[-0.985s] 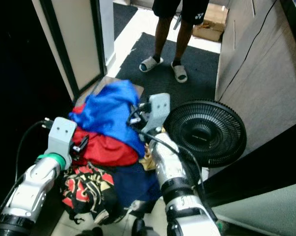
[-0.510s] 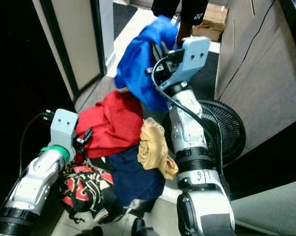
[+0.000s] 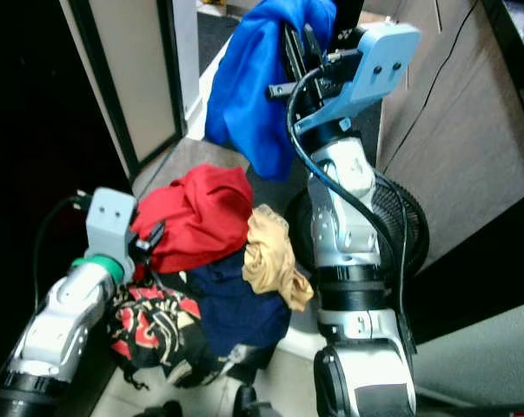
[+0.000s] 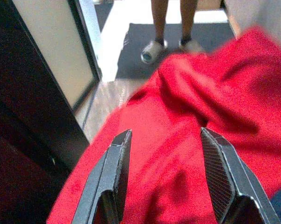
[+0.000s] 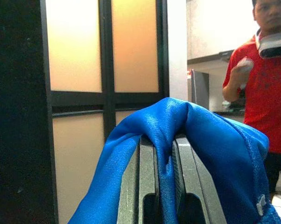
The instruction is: Clothes washing
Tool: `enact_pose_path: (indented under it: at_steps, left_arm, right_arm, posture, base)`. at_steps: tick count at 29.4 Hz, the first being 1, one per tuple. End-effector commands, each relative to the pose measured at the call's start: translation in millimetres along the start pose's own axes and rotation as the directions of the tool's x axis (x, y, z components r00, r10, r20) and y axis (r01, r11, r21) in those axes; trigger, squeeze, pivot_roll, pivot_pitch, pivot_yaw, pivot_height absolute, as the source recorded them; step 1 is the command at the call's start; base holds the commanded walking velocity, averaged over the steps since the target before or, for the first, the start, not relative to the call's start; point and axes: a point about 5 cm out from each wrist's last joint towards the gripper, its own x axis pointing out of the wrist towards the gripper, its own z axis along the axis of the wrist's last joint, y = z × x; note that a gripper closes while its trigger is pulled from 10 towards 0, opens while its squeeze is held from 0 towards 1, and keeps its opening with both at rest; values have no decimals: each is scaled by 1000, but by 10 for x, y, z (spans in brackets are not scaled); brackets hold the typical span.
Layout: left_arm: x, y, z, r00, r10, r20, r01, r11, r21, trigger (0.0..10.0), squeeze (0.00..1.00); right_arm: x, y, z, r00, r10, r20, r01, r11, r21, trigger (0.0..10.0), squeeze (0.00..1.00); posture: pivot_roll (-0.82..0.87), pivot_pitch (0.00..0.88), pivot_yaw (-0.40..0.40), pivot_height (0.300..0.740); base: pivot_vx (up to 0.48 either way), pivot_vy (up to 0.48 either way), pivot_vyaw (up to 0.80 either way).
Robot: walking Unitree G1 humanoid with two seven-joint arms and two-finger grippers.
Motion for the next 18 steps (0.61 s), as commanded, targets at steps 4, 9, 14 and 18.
enact_pose_path:
  at_steps: [4,9,14,18]
  left_arm:
    - [-56,6,325,994,11,111,-5,998,-55,10000,0]
    - [-95,-15,431,988,15,154,-3,997,-78,10000,0]
    - [-85,-45,501,985,13,175,3,995,-95,10000,0]
    - [-38,-64,538,983,6,182,11,996,-93,10000,0]
  right_arm:
    - [-391,-130,-142,980,-150,-131,124,974,-190,10000,0]
    - [-730,-182,-304,939,-237,-248,177,954,-241,10000,0]
    - [-956,-237,-348,906,-286,-311,203,941,-272,10000,0]
    - [-897,-265,-336,909,-292,-298,208,936,-282,10000,0]
  posture:
    - [91,109,7,740]
    - [81,90,11,740]
    - [57,65,21,740]
    - [44,44,28,740]
  base:
    - [0,0,0]
    - [0,0,0]
    - [0,0,0]
    - [0,0,0]
